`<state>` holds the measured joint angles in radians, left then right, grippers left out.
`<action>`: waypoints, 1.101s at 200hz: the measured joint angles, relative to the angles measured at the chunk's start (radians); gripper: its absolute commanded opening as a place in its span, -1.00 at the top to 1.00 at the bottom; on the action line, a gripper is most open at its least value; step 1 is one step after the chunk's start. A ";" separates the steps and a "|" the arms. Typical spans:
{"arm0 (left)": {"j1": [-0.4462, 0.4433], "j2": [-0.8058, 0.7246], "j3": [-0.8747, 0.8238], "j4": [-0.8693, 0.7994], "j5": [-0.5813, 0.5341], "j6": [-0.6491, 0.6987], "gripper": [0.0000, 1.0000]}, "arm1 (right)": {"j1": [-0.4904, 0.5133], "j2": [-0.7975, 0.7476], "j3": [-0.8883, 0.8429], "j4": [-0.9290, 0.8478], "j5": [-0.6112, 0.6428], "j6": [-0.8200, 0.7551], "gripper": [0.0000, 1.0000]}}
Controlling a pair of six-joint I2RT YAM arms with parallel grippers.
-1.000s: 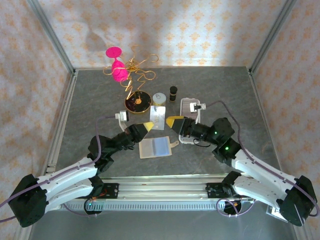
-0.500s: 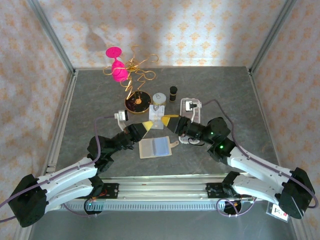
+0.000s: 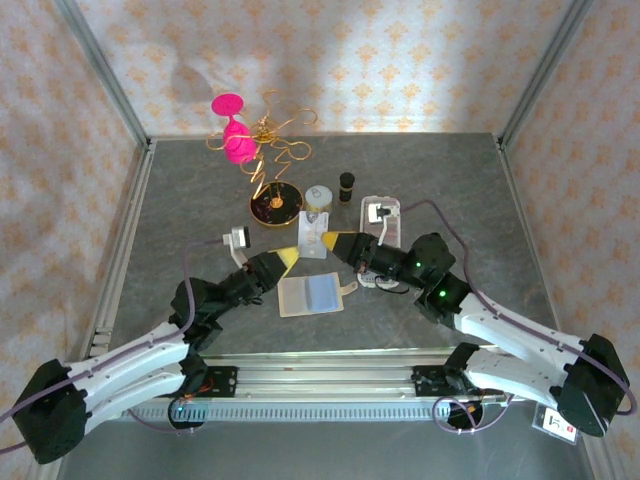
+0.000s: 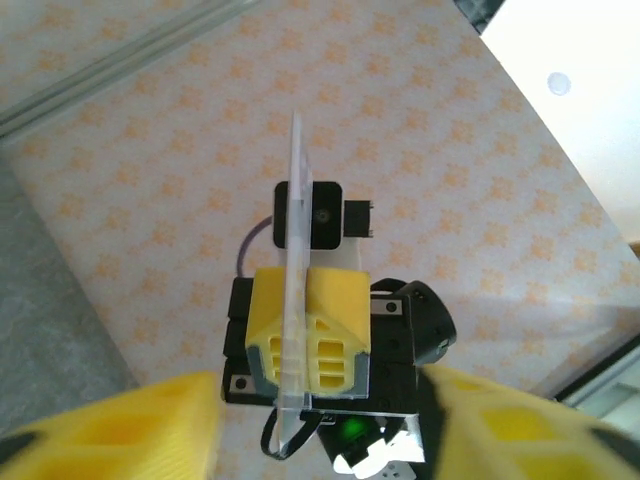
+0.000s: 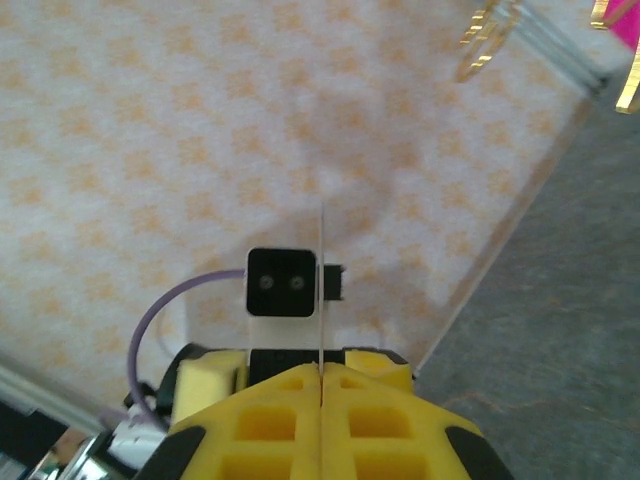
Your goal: Put the credit cards into the card holder
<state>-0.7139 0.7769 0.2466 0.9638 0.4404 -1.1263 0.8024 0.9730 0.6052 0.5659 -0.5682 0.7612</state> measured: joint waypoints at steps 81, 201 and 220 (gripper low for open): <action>0.000 -0.021 -0.039 -0.584 -0.224 0.109 0.81 | 0.021 0.223 -0.048 -0.276 0.141 -0.083 1.00; 0.000 0.291 -0.071 -0.649 -0.266 0.134 0.92 | 0.094 0.545 0.040 -0.364 0.180 -0.145 1.00; 0.000 0.314 -0.072 -0.642 -0.266 0.140 0.94 | 0.094 0.545 0.042 -0.364 0.185 -0.143 1.00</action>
<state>-0.7136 1.0904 0.1749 0.3222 0.1741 -0.9863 0.8963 1.5177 0.6472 0.2020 -0.3836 0.6182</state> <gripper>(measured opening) 0.050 0.044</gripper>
